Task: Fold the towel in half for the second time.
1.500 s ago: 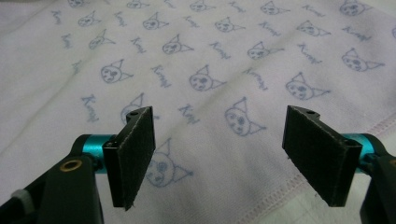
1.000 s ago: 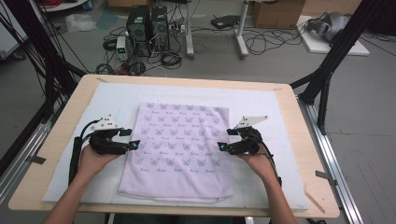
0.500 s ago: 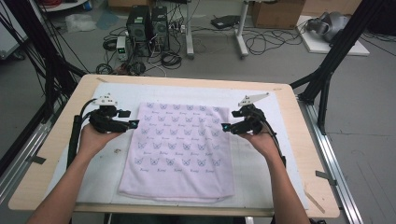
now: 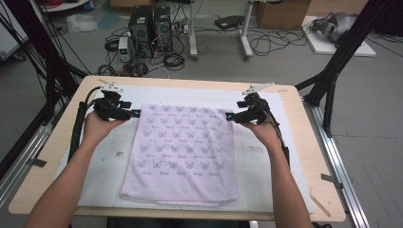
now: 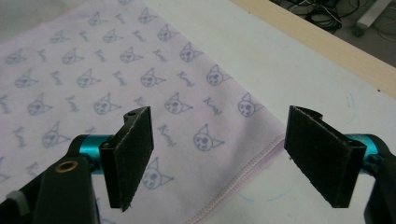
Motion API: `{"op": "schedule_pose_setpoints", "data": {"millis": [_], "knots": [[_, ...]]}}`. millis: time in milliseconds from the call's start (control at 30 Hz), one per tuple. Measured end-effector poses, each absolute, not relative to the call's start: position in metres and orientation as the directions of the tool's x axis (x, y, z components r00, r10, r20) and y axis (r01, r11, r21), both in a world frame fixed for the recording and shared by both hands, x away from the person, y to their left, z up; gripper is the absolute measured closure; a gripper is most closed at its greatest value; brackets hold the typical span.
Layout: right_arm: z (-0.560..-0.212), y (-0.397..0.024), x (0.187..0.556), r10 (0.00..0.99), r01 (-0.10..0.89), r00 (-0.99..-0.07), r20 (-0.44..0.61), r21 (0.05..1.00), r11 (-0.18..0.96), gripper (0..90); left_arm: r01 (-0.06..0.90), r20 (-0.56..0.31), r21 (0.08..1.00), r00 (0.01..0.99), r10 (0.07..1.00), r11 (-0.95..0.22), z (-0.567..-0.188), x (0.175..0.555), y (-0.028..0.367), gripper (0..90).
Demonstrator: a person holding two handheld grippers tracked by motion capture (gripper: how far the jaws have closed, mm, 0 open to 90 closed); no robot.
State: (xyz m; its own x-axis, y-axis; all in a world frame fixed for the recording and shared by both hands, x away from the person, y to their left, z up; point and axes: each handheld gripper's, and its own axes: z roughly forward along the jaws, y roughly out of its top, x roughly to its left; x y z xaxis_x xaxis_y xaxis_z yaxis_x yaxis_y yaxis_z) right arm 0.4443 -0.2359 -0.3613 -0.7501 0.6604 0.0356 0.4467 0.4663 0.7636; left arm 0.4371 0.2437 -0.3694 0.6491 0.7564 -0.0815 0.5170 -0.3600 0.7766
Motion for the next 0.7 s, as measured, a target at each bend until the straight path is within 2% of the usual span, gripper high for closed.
{"op": "schedule_pose_setpoints", "data": {"millis": [33,167,433,500,700], "knots": [[-0.365,-0.235,0.446,0.663,0.447,-0.748,0.032,0.762,0.468,23.6,0.519,-0.089,0.780,0.645,0.759,-0.350,-0.372,0.440,0.243,44.2],[-0.378,-0.231,0.454,0.685,0.464,-0.728,0.032,0.758,0.458,24.2,0.527,-0.113,0.791,0.625,0.772,-0.311,-0.383,0.449,0.239,44.3],[-0.406,-0.228,0.465,0.699,0.493,-0.715,0.005,0.713,0.499,25.8,0.539,-0.069,0.747,0.644,0.762,-0.388,-0.407,0.458,0.224,42.0],[-0.412,-0.230,0.467,0.709,0.503,-0.705,0.006,0.709,0.494,25.7,0.521,-0.044,0.750,0.655,0.754,-0.409,-0.410,0.457,0.224,46.0],[-0.422,-0.231,0.474,0.722,0.501,-0.692,-0.001,0.720,0.481,25.8,0.562,-0.069,0.743,0.606,0.792,-0.365,-0.424,0.463,0.232,47.7]]}}
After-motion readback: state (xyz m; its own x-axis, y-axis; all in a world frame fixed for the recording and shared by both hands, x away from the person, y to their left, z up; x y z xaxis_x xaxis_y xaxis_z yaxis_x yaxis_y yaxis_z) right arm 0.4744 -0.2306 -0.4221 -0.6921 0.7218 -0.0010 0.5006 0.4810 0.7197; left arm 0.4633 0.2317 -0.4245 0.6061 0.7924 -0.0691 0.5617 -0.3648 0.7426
